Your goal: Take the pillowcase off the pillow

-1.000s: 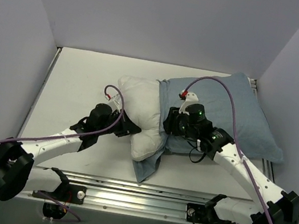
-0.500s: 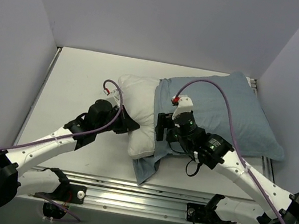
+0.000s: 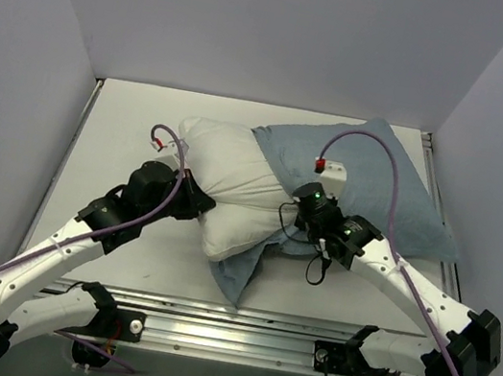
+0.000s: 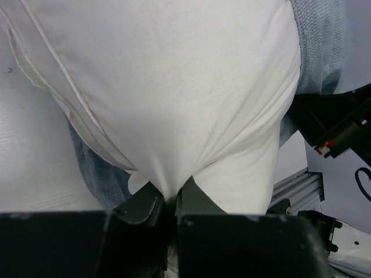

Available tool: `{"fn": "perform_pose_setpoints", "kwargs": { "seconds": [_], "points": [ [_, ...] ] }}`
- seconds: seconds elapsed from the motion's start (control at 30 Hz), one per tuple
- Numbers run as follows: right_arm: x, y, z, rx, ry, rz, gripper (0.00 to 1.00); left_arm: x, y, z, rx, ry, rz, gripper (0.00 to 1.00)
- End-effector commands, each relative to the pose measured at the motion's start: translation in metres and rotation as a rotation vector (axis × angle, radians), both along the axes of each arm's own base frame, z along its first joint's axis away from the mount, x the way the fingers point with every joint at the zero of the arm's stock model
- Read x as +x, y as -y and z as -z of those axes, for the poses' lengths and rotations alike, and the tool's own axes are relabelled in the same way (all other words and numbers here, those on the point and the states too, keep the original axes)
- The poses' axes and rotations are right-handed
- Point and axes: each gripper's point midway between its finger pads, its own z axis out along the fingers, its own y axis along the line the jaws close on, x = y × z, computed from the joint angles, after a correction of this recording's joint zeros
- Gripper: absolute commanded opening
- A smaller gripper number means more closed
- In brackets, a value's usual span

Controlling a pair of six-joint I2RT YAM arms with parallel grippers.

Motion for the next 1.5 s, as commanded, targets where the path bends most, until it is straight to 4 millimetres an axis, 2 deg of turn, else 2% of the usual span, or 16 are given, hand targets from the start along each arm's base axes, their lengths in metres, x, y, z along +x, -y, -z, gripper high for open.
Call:
{"fn": "perform_pose_setpoints", "kwargs": {
  "seconds": [0.0, 0.07, 0.17, 0.27, 0.3, 0.37, 0.47, 0.53, 0.6, 0.7, 0.8, 0.9, 1.07, 1.3, 1.37, 1.47],
  "points": [
    [0.013, 0.096, 0.004, -0.105, 0.013, 0.267, 0.05, 0.019, -0.05, -0.098, -0.006, 0.26, -0.186, 0.02],
    [0.023, 0.122, 0.0, -0.063, 0.021, 0.332, 0.05, 0.017, -0.066, -0.102, 0.031, 0.261, -0.226, 0.02],
    [0.037, 0.133, -0.006, -0.012, 0.038, 0.352, 0.02, 0.016, -0.087, -0.122, 0.034, 0.299, -0.283, 0.02],
    [0.053, 0.095, -0.019, 0.109, 0.067, 0.168, 0.03, 0.017, -0.077, -0.145, -0.013, 0.345, -0.242, 0.02],
    [0.051, 0.066, -0.021, 0.185, 0.05, 0.041, 0.05, 0.021, -0.069, -0.146, -0.026, 0.342, -0.218, 0.02],
    [0.052, 0.033, -0.038, 0.277, 0.099, -0.093, 0.09, 0.024, -0.053, -0.162, -0.082, 0.375, -0.173, 0.02],
    [0.032, -0.012, -0.058, 0.342, 0.128, -0.259, 0.22, 0.03, -0.028, -0.178, -0.13, 0.402, -0.121, 0.02],
    [0.016, -0.032, -0.065, 0.356, 0.134, -0.328, 0.42, 0.039, -0.018, -0.184, -0.129, 0.417, -0.133, 0.02],
    [0.005, -0.037, -0.073, 0.377, 0.15, -0.356, 0.64, 0.043, -0.004, -0.194, -0.139, 0.438, -0.118, 0.02],
    [-0.009, -0.025, -0.07, 0.361, 0.132, -0.326, 0.76, 0.049, 0.007, -0.215, -0.167, 0.483, -0.122, 0.02],
    [-0.021, 0.0, -0.061, 0.308, 0.109, -0.252, 0.81, 0.056, 0.012, -0.223, -0.153, 0.504, -0.132, 0.02],
    [-0.04, -0.003, -0.064, 0.367, 0.088, -0.302, 0.82, 0.06, 0.014, -0.235, -0.152, 0.535, -0.154, 0.02],
    [-0.068, -0.032, -0.051, 0.445, -0.022, -0.491, 0.82, 0.065, 0.027, -0.228, -0.167, 0.515, -0.141, 0.02],
    [-0.045, -0.043, -0.035, 0.483, 0.019, -0.442, 0.74, 0.053, 0.037, -0.226, -0.192, 0.505, -0.117, 0.02],
    [-0.035, -0.043, -0.012, 0.446, -0.025, -0.399, 0.7, 0.049, 0.035, -0.228, -0.193, 0.504, -0.12, 0.02],
    [-0.024, -0.035, 0.017, 0.377, -0.069, -0.335, 0.55, 0.045, 0.022, -0.23, -0.176, 0.508, -0.148, 0.02]
  ]
}}
